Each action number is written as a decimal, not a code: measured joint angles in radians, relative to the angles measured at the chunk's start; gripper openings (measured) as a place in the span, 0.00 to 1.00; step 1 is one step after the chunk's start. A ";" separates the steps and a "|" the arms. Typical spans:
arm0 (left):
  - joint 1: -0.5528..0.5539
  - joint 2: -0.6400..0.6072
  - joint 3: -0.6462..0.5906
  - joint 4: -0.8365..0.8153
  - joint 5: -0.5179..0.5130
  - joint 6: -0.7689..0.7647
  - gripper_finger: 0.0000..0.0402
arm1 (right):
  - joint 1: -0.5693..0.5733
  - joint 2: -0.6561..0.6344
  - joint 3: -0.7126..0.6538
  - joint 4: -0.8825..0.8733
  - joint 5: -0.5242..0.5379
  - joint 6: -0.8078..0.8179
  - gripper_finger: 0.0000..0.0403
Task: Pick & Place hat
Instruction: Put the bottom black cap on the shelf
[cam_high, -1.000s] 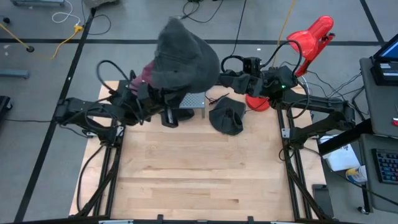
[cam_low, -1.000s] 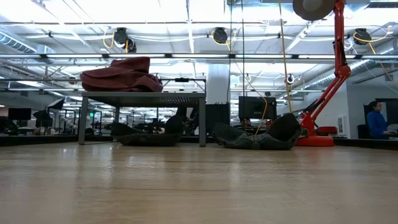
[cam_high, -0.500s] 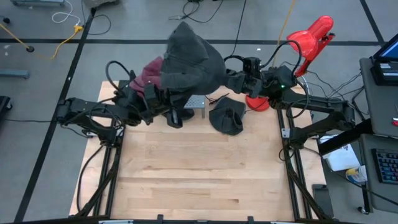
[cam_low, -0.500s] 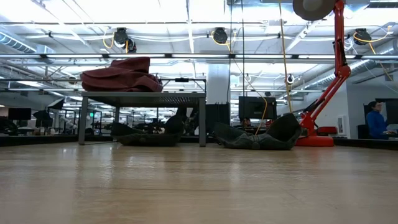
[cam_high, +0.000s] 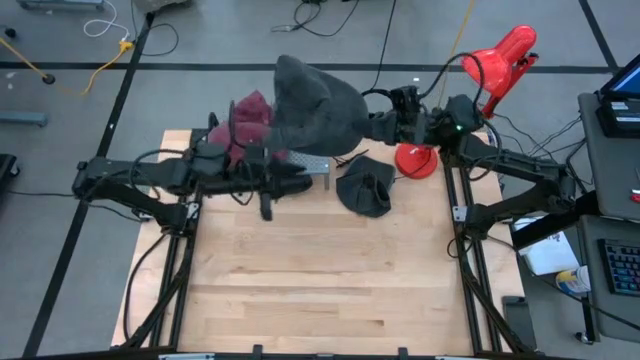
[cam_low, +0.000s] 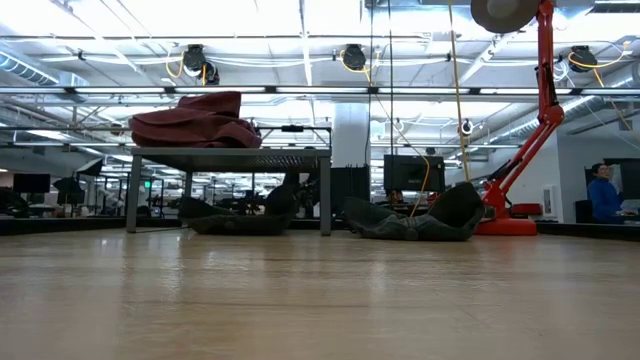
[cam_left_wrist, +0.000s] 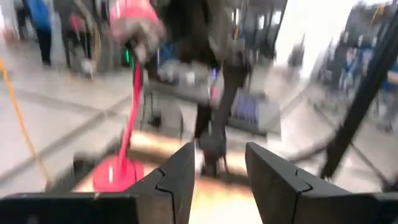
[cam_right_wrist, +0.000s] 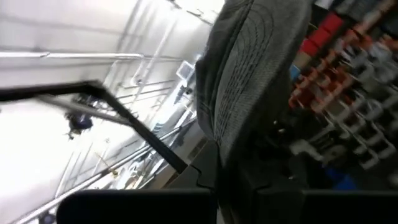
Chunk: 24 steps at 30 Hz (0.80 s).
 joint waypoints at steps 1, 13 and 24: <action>-0.011 -0.012 0.000 -0.055 0.001 -0.017 0.37 | -0.019 0.000 0.000 -0.016 -0.012 0.022 0.01; -0.171 -0.181 0.000 -0.327 0.073 -0.063 0.26 | -0.226 0.058 -0.001 -0.306 -0.207 0.198 0.01; -0.241 -0.251 0.000 -0.336 0.115 -0.112 0.26 | -0.355 0.229 -0.001 -0.309 -0.342 0.233 0.01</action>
